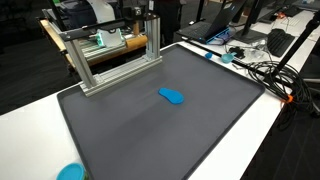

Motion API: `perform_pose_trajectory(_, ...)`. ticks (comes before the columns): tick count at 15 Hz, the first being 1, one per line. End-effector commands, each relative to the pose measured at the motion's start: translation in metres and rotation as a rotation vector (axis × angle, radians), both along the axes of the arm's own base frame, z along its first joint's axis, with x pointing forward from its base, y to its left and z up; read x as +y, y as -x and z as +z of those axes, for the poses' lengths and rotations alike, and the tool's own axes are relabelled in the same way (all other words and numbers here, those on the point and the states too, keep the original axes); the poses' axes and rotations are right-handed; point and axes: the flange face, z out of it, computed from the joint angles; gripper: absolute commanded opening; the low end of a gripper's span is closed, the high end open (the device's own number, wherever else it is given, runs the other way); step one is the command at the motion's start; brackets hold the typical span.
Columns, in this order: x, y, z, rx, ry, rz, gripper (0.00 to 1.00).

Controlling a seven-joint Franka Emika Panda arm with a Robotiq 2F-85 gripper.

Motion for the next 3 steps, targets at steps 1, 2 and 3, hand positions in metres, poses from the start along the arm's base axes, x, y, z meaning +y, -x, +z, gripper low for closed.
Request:
perform_pose_trajectory(1, -0.008, 0.024, 0.039, -0.132, -0.023, -0.006, 1.0)
perform_pose_trajectory(2, -0.003, 0.008, 0.02, -0.058, -0.005, -0.006, 1.0)
perform_pose_trajectory(3, -0.005, 0.013, 0.03, -0.087, -0.007, -0.009, 1.0)
